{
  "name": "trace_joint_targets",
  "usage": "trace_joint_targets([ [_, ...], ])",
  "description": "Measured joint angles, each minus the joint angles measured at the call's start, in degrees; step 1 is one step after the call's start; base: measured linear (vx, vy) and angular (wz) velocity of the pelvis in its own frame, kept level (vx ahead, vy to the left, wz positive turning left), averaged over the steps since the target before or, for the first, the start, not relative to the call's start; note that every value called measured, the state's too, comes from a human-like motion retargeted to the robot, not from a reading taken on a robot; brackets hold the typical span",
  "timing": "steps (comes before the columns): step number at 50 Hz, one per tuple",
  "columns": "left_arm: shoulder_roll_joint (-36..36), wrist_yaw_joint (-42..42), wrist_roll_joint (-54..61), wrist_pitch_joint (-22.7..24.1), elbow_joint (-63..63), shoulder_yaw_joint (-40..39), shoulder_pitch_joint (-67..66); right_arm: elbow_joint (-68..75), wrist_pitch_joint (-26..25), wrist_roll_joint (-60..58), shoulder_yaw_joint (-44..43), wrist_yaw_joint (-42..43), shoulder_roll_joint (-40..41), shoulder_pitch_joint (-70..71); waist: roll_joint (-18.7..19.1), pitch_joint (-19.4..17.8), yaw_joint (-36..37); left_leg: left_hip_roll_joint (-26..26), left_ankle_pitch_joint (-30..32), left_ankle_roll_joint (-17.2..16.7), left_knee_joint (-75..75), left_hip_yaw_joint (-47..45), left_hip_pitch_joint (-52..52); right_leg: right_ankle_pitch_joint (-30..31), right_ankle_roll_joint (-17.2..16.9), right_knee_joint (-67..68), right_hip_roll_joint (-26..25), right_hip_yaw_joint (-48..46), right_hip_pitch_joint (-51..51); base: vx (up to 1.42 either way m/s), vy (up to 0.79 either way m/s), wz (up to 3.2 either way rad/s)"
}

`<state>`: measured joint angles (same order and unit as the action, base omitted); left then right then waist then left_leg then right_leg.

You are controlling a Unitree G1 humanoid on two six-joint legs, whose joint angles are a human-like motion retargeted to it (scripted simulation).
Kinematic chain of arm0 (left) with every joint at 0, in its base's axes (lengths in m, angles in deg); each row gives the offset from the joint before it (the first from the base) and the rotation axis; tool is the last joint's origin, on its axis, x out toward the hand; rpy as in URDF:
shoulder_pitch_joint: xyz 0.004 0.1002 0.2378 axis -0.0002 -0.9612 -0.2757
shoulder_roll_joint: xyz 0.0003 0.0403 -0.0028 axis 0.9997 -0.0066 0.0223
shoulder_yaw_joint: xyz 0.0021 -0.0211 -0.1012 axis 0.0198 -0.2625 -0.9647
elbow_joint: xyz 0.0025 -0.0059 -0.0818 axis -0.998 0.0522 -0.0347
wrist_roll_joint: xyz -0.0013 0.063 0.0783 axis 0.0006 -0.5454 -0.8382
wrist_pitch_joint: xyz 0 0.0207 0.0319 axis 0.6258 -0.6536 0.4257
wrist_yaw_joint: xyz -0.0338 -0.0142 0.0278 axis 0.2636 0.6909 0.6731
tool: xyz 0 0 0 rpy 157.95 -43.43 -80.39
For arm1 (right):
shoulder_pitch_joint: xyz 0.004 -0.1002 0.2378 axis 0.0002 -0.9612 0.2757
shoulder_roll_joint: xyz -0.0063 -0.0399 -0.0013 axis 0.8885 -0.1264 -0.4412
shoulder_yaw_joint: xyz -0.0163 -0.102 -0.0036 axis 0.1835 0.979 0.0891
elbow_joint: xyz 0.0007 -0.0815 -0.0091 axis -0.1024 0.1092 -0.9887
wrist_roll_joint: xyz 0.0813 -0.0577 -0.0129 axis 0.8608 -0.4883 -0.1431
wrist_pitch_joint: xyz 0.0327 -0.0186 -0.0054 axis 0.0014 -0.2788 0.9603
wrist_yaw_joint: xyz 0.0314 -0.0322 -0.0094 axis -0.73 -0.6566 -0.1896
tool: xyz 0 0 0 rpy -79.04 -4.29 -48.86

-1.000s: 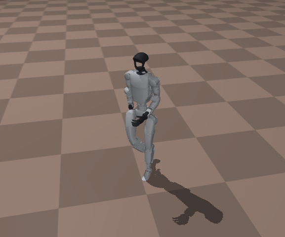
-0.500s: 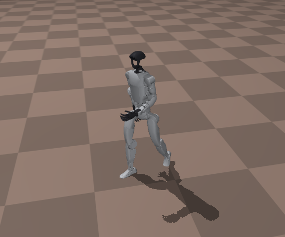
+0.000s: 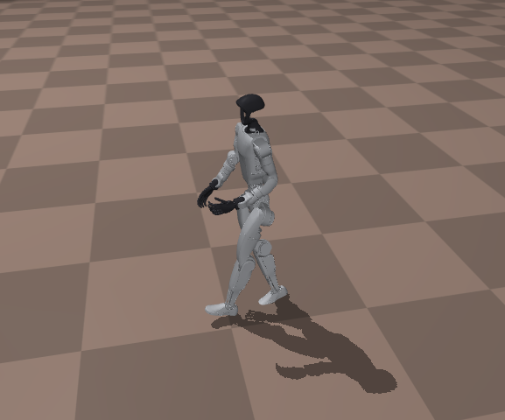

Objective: Walk run

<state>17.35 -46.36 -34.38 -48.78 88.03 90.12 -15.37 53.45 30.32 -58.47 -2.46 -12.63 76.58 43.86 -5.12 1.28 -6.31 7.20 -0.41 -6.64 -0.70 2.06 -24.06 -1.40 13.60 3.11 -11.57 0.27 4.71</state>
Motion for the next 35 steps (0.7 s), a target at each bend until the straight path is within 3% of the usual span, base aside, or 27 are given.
trace_joint_targets([
  [3, 0.6, 0.9, -1.1, -0.1, 0.4, -0.4, 0.1, 4.7, -0.7, -1.0, -1.1, 1.0, 0.1, -2.6, -0.2, 0.5, 1.7, 0.6, 1.7, 3.5, 3.5, 3.6, 1.4, 2.7, -1.6, 1.8, -1.0, 0.2, 1.8, 0.77, -0.19, -1.01],
  [6, 1.2, 2.0, -2.1, 0.1, 0.5, -1.0, -0.9, 12.6, -3.1, -1.8, -2.1, 0.6, -0.1, -6.1, -1.5, 2.3, 5.8, 0.0, 7.6, 7.3, 4.5, 1.5, 3.1, 11.1, -6.0, 6.0, -0.2, -0.3, 2.6, 0.81, -0.15, -1.71],
  [8, 1.7, 3.0, -2.5, 0.5, 0.3, -1.7, -1.9, 18.3, -4.5, -2.4, -2.6, 1.3, -0.1, -8.8, -2.7, 3.8, 5.7, 0.4, 6.4, 10.9, 6.0, 1.6, 4.0, 20.8, -12.8, 11.2, 1.1, -1.7, 1.4, 0.94, -0.12, -0.95],
  [10, 2.7, 3.9, -2.1, 0.5, 0.3, -3.1, -2.2, 23.2, -5.5, -1.5, -1.8, 3.5, 0.2, -11.4, -2.5, 4.0, 3.9, -1.9, 3.4, 10.6, 8.3, -0.1, 4.8, 29.5, -22.1, 20.5, -0.4, -1.1, -2.2, 0.91, -0.21, -0.59],
  [12, 4.2, 4.4, -1.1, 0.5, 0.5, -4.2, -1.5, 24.5, -6.9, 1.0, -0.8, 4.7, 1.0, -14.6, -2.2, 3.6, 1.8, -3.8, 0.1, 10.3, 9.1, -2.2, 7.4, 31.4, -28.5, 34.0, -0.8, -5.1, -8.4, 0.73, -0.44, -0.66],
  [13, 5.0, 4.4, -0.7, 0.6, 0.7, -4.2, -1.1, 24.5, -7.5, 2.1, -0.9, 4.4, 1.3, -16.3, -2.6, 3.4, 2.0, -4.4, -1.4, 10.0, 9.3, -3.5, 8.8, 31.4, -28.5, 40.4, 1.0, -8.0, -11.1, 0.57, -0.31, -1.14],
  [15, 6.1, 4.0, -0.4, 0.3, 1.2, -4.0, -0.1, 24.5, -7.9, 3.1, -1.9, 2.5, 1.8, -19.9, 0.3, 3.6, 3.1, -7.2, -2.6, 10.6, 8.0, -4.7, 10.9, 31.0, -28.3, 39.8, -0.5, -6.4, -14.1, 0.61, 0.04, -1.39],
  [17, 6.4, 2.2, -0.9, 0.1, 1.7, -2.7, 0.9, 24.5, -7.3, 3.2, -3.1, 0.0, 1.7, -23.2, 2.0, 3.2, 2.9, -8.8, -3.6, 10.4, 6.8, -7.1, 13.9, 23.5, -22.7, 40.8, 2.6, -10.4, -17.4, 0.67, 0.01, -0.82],
  [20, 7.1, -0.5, -1.4, 0.8, 1.0, -0.4, 1.5, 24.5, -5.6, 3.4, -3.9, -1.4, 1.2, -27.2, 4.4, 2.5, -2.1, -9.3, -4.9, 9.7, 5.0, -5.8, 17.5, 15.5, -20.4, 38.2, 6.0, -12.5, -22.4, 0.53, -0.04, 0.24],
  [23, 7.0, 0.1, -1.0, 1.4, 0.3, 0.6, 2.2, 24.5, -4.9, 2.7, -4.7, -0.1, 0.2, -30.3, 4.9, 2.6, -5.4, -8.2, -6.9, 9.2, 3.9, -6.8, 20.7, 10.7, -20.1, 29.2, 9.8, -11.4, -26.3, 0.59, -0.07, -0.13],
  [29, 6.8, 1.1, 0.1, 1.2, 0.7, 1.7, 4.3, 24.5, -7.6, 4.8, -5.8, -0.1, 0.9, -33.7, 3.6, 2.4, -9.0, -5.9, -10.9, 7.7, 2.7, -10.3, 27.8, 9.6, -16.6, 5.1, 18.8, -17.6, -28.9, 0.62, -0.22, -0.43],
  [32, 5.8, 0.2, -0.5, 1.4, 1.2, 2.3, 5.0, 24.5, -7.7, 6.3, -5.6, -2.5, 1.6, -33.6, 4.3, 3.4, -8.1, -6.7, -12.0, 5.6, 2.7, -13.8, 29.8, 8.9, -15.2, -4.1, 17.1, -19.8, -30.9, 0.63, -0.26, -1.04],
  [35, 4.1, 0.2, -0.5, 2.0, 1.6, 3.8, 4.0, 24.5, -6.1, 6.1, -5.3, -4.6, 1.9, -32.9, 6.1, 4.3, -7.9, -8.6, -10.9, 2.4, 4.1, -15.6, 31.4, 10.5, -7.7, -4.8, 14.6, -24.0, -30.1, 0.83, -0.33, -0.67],
])
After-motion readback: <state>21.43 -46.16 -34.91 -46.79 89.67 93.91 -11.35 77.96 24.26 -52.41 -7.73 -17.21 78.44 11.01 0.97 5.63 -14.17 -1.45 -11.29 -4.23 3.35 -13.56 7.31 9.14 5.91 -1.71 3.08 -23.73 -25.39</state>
